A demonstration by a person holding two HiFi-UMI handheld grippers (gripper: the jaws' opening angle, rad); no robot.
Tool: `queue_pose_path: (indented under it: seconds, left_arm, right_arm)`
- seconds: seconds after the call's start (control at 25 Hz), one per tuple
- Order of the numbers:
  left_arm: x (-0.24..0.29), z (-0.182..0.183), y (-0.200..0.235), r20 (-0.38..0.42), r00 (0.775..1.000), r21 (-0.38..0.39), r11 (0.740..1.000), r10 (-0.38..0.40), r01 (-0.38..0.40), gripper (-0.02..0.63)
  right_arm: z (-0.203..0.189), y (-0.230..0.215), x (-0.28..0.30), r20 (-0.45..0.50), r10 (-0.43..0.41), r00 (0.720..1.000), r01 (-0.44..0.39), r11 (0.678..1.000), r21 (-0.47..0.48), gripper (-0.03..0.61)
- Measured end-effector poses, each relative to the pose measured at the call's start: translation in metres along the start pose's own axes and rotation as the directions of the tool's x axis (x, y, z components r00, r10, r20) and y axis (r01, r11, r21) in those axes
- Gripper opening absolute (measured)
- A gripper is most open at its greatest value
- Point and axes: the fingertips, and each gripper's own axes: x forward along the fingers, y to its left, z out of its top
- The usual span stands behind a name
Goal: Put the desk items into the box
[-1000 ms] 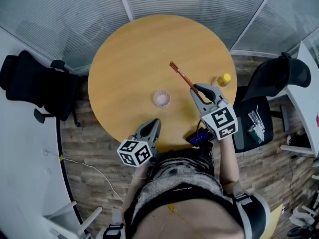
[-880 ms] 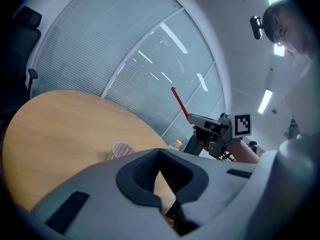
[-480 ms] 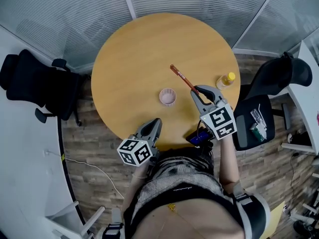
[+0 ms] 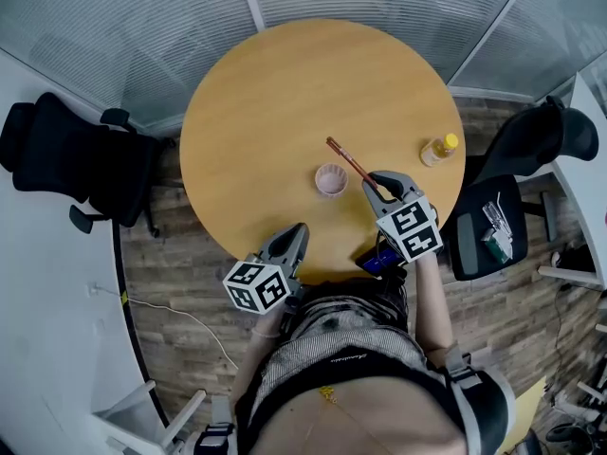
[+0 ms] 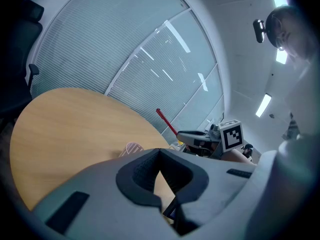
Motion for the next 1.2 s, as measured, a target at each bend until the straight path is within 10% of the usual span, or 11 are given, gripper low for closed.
queue_pose_path:
  seconds: [0.48,1.2]
  left_arm:
    - [-0.013,0.001,0.013,0.018,1.000,-0.028,1.000,0.015,-0.014,0.002]
    - [-0.031,0.004,0.034,0.050,0.997,-0.060,0.997,0.052,-0.049,0.002]
  right_arm:
    - [-0.045,0.012,0.032,-0.205,0.018,0.979,-0.010,0.999,0.040,0.060]
    - [-0.084,0.030,0.063,-0.514,-0.036,0.857,-0.065,0.982,-0.178,0.060]
